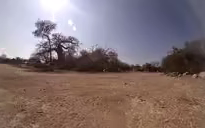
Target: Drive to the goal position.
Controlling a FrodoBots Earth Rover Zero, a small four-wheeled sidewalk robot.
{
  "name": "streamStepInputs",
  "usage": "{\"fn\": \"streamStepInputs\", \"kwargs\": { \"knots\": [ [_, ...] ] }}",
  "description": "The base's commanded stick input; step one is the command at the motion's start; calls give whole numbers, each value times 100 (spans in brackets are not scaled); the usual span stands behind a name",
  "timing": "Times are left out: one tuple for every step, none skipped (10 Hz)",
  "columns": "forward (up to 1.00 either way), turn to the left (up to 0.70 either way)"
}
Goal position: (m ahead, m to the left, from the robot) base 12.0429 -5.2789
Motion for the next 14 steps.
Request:
{"fn": "streamStepInputs", "kwargs": {
  "knots": [
    [50, 0],
    [50, 0],
    [50, 0],
    [50, 0],
    [50, 0],
    [50, 0],
    [50, 0],
    [50, 0],
    [50, 0],
    [50, 0],
    [50, 0],
    [50, 0],
    [50, 0],
    [50, 0]
  ]
}}
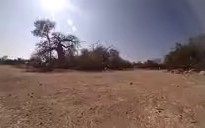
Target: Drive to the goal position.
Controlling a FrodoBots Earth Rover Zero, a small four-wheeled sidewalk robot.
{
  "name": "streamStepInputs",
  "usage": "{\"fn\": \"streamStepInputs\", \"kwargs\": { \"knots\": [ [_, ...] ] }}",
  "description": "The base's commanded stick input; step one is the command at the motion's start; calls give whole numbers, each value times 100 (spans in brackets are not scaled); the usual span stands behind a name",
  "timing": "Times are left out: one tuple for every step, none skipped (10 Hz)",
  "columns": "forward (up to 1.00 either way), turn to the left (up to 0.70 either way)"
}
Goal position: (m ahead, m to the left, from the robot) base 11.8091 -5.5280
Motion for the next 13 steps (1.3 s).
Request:
{"fn": "streamStepInputs", "kwargs": {
  "knots": [
    [50, 0],
    [50, 0],
    [50, 0],
    [50, 0],
    [50, 0],
    [50, 0],
    [50, 0],
    [50, 0],
    [50, 0],
    [50, 0],
    [50, 0],
    [50, 0],
    [50, 0]
  ]
}}
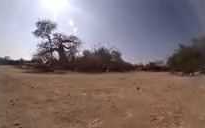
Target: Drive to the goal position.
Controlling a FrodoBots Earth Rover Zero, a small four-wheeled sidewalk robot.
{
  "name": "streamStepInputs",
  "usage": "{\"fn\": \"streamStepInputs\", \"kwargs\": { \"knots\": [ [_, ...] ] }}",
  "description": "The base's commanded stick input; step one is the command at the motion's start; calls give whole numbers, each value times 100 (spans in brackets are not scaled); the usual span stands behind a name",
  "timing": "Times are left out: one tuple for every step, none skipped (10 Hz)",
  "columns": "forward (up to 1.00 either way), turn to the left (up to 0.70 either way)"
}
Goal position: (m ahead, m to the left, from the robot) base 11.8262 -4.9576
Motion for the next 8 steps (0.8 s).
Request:
{"fn": "streamStepInputs", "kwargs": {
  "knots": [
    [50, 0],
    [50, 0],
    [50, 0],
    [50, 0],
    [50, 0],
    [50, 0],
    [50, 0],
    [50, 0]
  ]
}}
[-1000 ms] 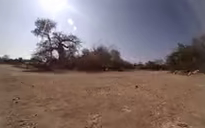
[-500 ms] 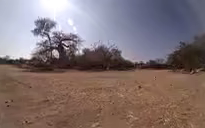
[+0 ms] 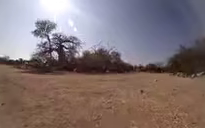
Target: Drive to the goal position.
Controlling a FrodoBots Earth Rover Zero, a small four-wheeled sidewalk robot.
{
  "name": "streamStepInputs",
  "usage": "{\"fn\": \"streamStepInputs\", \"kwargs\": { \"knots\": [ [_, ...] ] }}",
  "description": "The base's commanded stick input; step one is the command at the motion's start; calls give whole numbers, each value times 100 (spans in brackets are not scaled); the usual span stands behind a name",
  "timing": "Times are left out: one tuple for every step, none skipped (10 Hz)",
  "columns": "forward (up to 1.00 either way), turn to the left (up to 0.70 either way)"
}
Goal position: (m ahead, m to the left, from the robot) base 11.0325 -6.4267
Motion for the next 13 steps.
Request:
{"fn": "streamStepInputs", "kwargs": {
  "knots": [
    [50, 0],
    [50, 0],
    [50, 0],
    [50, 0],
    [50, 0],
    [50, 0],
    [50, 0],
    [50, 0],
    [50, 0],
    [50, 0],
    [50, 0],
    [50, 0],
    [50, 0]
  ]
}}
